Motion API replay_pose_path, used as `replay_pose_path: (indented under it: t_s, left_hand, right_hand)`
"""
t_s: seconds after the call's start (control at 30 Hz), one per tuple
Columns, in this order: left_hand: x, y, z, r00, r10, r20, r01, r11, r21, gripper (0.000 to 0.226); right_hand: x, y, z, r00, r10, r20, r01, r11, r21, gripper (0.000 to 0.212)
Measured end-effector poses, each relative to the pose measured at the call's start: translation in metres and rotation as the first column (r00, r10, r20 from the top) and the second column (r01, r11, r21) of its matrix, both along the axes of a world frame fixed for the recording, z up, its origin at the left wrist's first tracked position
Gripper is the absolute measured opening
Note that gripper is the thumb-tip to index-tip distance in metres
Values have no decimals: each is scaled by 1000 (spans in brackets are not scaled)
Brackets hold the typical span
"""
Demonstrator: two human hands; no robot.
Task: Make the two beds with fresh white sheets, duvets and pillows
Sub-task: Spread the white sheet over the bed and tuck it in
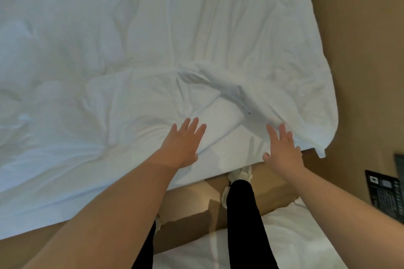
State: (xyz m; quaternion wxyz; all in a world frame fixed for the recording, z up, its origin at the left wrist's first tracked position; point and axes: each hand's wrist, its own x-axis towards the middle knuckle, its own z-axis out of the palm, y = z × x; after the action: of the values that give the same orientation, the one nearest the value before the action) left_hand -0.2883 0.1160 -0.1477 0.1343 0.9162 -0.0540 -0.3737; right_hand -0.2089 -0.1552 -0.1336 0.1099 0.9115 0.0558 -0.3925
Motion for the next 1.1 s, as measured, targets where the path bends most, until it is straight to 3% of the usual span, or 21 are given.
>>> replay_pose_path:
  t_s: [0.1, 0.17, 0.23, 0.3, 0.37, 0.43, 0.5, 0.6, 0.7, 0.8, 0.83, 0.87, 0.93, 1.0, 1.1]
  left_hand:
    - [59, -46, -4, 950, 47, 307, -62, 997, 39, 84]
    - [97, -78, -13, 900, 89, 426, -122, 991, 52, 88]
    - [128, -110, -24, 901, 111, 419, -161, 983, 87, 97]
    - [153, -136, -35, 925, 139, 355, -198, 971, 136, 96]
    - [172, -154, -50, 944, 176, 279, -224, 963, 150, 69]
    - [183, -168, -60, 954, 209, 216, -243, 959, 146, 36]
    - [193, -182, -60, 952, 229, 202, -259, 956, 137, 23]
    - [221, -184, -32, 923, 281, 262, -321, 939, 124, 23]
    - [267, -149, 16, 766, 522, 374, -570, 821, 23, 26]
    - [312, -112, 58, 441, 829, 343, -815, 531, -234, 34]
    - [319, -107, 64, 385, 867, 316, -829, 475, -295, 44]
    - [325, -106, 71, 405, 859, 314, -808, 497, -317, 58]
    - [317, -115, 69, 621, 688, 376, -690, 707, -153, 80]
    - [291, -137, 47, 827, 453, 333, -498, 865, 62, 89]
    - [243, -178, 3, 960, 251, 123, -273, 938, 214, 98]
  right_hand:
    - [41, -30, -3, 977, -61, 204, 69, 997, -32, 99]
    - [64, -55, -17, 972, -99, 211, 116, 991, -71, 107]
    - [79, -89, -37, 979, -117, 170, 138, 984, -117, 109]
    - [90, -124, -57, 990, -59, 124, 77, 986, -147, 91]
    - [108, -150, -71, 992, 10, 123, 5, 992, -123, 53]
    - [133, -165, -77, 990, 59, 125, -48, 994, -93, 29]
    - [167, -175, -70, 986, 90, 138, -76, 992, -103, 21]
    - [235, -169, -37, 949, 159, 271, -132, 985, -115, 20]
    - [311, -120, 23, 882, 211, 422, -219, 975, -30, 18]
    - [371, -62, 73, 748, 177, 640, -321, 940, 115, 19]
    - [381, -47, 80, 694, 157, 703, -358, 922, 148, 30]
    - [387, -37, 85, 663, 151, 734, -399, 900, 175, 43]
    - [377, -37, 73, 676, 242, 696, -476, 864, 163, 64]
    - [342, -66, 36, 709, 387, 589, -523, 849, 71, 78]
    - [284, -114, -21, 751, 498, 434, -548, 836, -12, 100]
